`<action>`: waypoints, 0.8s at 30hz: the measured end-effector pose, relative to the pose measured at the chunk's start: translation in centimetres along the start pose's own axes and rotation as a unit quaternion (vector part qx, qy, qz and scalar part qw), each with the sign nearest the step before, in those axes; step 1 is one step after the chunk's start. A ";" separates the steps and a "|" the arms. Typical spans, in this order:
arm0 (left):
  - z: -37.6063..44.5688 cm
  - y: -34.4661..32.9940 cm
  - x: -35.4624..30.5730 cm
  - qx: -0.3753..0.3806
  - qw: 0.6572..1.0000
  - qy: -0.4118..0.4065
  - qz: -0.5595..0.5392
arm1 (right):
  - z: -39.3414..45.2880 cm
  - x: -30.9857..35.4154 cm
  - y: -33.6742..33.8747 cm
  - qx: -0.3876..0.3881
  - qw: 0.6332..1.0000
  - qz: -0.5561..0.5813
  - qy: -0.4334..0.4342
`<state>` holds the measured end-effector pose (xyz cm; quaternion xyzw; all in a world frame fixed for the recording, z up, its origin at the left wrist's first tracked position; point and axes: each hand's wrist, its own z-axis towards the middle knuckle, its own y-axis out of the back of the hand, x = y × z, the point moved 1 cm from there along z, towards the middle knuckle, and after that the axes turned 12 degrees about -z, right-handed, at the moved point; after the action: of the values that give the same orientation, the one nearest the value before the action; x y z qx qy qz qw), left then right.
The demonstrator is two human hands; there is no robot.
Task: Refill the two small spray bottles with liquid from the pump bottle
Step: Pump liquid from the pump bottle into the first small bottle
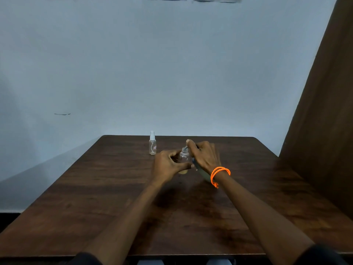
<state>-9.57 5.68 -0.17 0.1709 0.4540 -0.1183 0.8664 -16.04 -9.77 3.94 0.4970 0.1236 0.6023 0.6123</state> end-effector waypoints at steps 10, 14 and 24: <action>0.2 0.4 0.3 -0.007 1.000 -0.006 -0.007 | 0.0 0.2 -0.2 -0.002 1.000 0.021 -0.002; 0.1 0.3 0.7 -0.002 1.000 -0.002 -0.011 | 0.3 0.3 -0.2 -0.003 1.000 0.022 -0.003; 0.1 0.5 0.1 0.006 1.000 -0.008 -0.011 | 0.3 0.1 -0.5 -0.001 0.999 0.033 -0.001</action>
<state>-9.23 6.07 -0.11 0.1709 0.4482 -0.1317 0.8675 -15.52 -9.73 3.77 0.5004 0.1058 0.6224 0.5925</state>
